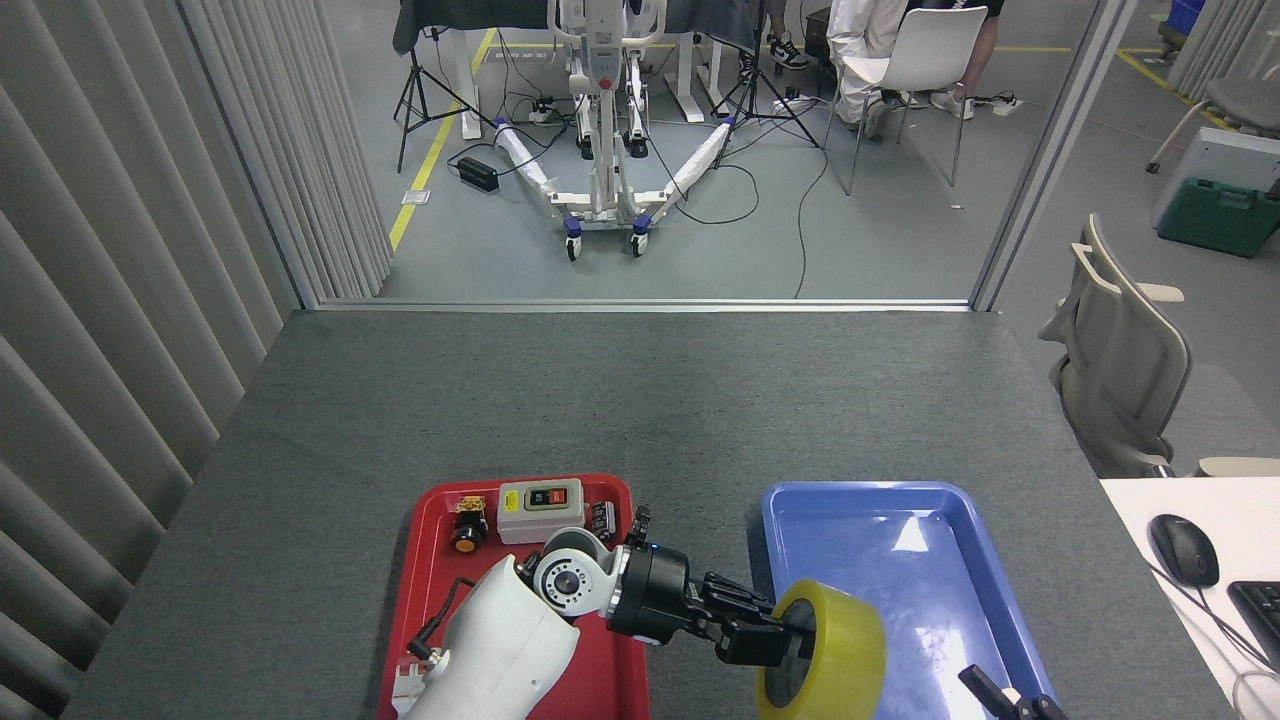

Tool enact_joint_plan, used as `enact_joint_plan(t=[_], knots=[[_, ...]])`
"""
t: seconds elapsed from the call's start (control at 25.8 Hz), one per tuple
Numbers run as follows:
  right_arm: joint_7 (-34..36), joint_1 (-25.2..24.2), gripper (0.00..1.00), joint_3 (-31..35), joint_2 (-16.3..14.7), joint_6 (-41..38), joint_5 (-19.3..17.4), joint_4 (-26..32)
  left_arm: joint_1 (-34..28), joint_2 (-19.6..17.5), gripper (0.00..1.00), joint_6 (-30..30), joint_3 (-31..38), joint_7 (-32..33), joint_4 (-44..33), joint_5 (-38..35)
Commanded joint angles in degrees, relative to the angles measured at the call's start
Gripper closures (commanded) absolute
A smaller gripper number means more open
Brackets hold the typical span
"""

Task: Place and move tape with both arms
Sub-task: 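Lower the tape into the blue tray and open the left gripper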

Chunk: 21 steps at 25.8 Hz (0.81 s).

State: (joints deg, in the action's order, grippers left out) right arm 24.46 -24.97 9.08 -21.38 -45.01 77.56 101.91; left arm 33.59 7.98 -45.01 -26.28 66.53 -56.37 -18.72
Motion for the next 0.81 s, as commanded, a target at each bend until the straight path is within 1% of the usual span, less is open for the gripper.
enact_joint_plan(t=[0.0,0.19,0.31,0.5,0.66,0.77], knots=[[-0.29,-1.57,0.0,-0.91,0.11,0.01,-0.04,0.75,-0.02,0.11,1.0,0.01,-0.09,0.01,0.12,0.0],[-1.52,-1.31,0.0,-3.98,-0.15,0.01,-0.04,0.75,-0.02,0.11,1.0,0.01,-0.09,-0.17,0.03,0.0],[-2.57,-0.87,0.0,-5.83,-0.06,0.01,0.05,0.75,-0.02,0.02,1.0,0.01,-1.32,-0.26,-0.76,-0.09],[-3.19,-0.69,0.03,-7.23,0.11,0.01,0.05,0.75,-0.1,0.02,1.0,0.01,-1.93,-0.35,-0.94,0.0],[-3.45,0.36,0.04,-8.46,0.38,0.01,0.23,0.75,-0.28,0.11,1.0,0.01,-3.34,-0.35,-0.85,-0.09],[-3.63,0.89,0.04,-8.9,1.17,0.01,0.32,0.75,-0.46,0.11,1.0,0.01,-3.78,-0.35,-0.85,-0.09]])
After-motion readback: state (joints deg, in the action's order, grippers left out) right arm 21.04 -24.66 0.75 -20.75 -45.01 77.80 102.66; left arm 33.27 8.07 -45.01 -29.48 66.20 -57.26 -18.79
